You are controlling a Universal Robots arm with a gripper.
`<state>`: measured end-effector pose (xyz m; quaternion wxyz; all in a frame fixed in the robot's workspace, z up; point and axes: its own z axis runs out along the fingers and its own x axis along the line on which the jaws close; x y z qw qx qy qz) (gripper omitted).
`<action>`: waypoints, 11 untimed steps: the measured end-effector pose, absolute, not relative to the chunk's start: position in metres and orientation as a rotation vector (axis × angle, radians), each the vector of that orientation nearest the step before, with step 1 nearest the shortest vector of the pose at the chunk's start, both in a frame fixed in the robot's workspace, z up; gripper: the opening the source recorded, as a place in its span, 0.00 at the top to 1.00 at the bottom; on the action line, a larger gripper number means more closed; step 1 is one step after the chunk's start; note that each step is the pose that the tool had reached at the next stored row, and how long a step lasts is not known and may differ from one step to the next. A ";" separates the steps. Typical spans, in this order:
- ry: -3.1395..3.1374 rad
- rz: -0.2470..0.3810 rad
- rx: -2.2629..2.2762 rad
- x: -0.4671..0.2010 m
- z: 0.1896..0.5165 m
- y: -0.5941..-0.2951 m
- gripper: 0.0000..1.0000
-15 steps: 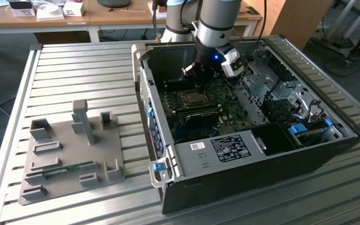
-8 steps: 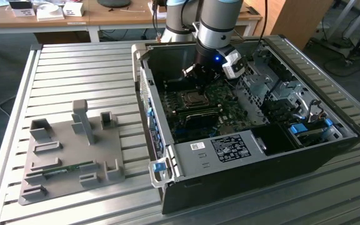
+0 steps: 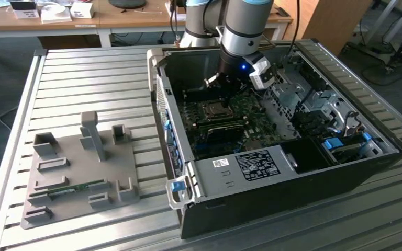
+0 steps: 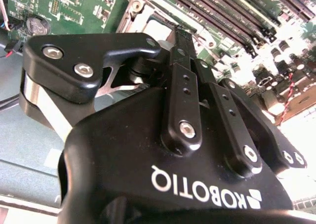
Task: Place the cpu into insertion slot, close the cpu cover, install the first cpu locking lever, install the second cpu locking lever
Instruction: 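Install the second cpu locking lever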
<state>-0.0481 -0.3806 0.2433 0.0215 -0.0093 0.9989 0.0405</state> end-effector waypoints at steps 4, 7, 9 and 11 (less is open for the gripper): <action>3.096 0.126 -0.029 -0.048 0.243 -0.384 0.89; 3.095 0.126 -0.029 -0.049 0.243 -0.385 0.89; 3.095 0.125 -0.029 -0.049 0.243 -0.385 0.89; 3.095 0.126 -0.029 -0.049 0.243 -0.385 0.89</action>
